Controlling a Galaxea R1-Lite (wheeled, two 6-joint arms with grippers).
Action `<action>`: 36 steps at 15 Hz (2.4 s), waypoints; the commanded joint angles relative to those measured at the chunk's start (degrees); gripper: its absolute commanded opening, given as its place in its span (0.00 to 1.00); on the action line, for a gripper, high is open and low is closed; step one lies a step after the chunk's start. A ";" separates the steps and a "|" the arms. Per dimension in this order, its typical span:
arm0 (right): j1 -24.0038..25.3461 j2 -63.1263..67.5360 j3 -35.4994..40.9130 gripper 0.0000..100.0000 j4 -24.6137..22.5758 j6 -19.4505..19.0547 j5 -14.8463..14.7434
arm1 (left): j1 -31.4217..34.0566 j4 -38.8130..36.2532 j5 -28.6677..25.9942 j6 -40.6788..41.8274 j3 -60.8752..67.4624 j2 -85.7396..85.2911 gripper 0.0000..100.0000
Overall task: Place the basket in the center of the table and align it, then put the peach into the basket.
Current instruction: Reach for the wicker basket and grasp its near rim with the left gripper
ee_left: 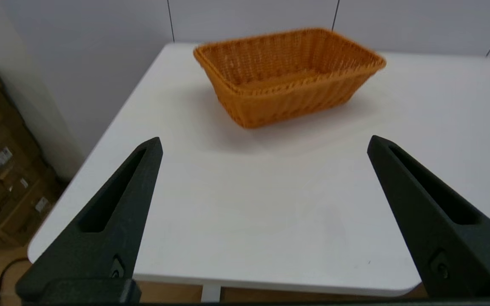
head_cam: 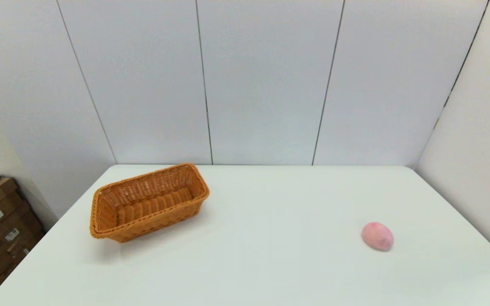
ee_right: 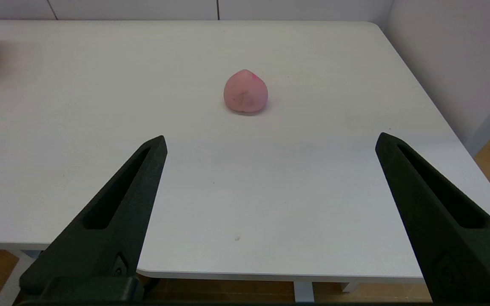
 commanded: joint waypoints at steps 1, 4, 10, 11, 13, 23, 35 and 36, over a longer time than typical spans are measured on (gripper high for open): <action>0.02 0.07 0.00 1.00 0.06 -0.20 -0.07 | -0.02 1.10 1.09 -1.72 -18.81 17.63 1.00; 0.02 0.07 -0.09 1.00 0.15 -0.29 -0.07 | -0.02 1.01 4.69 -13.50 -33.57 42.16 1.00; 0.02 0.07 -0.09 1.00 0.15 -0.29 -0.07 | 2.61 3.03 6.10 -20.71 -52.03 83.55 1.00; 0.02 0.07 -0.09 1.00 0.15 -0.29 -0.07 | 2.61 5.31 5.92 -22.38 -55.11 87.42 1.00; 0.02 0.07 -0.09 1.00 0.15 -0.29 -0.07 | 2.70 9.71 5.66 -25.19 -60.91 95.59 1.00; 0.02 0.07 -0.09 1.00 0.15 -0.29 -0.16 | 7.27 16.48 -0.67 -28.71 -67.59 113.87 1.00; 0.02 0.07 -0.09 1.00 0.15 -0.38 -0.16 | 9.47 16.74 -4.45 -27.30 -75.32 129.70 1.00; 0.02 0.07 0.00 1.00 0.15 -0.38 -0.16 | 9.73 16.74 -5.33 -27.12 -75.50 129.96 1.00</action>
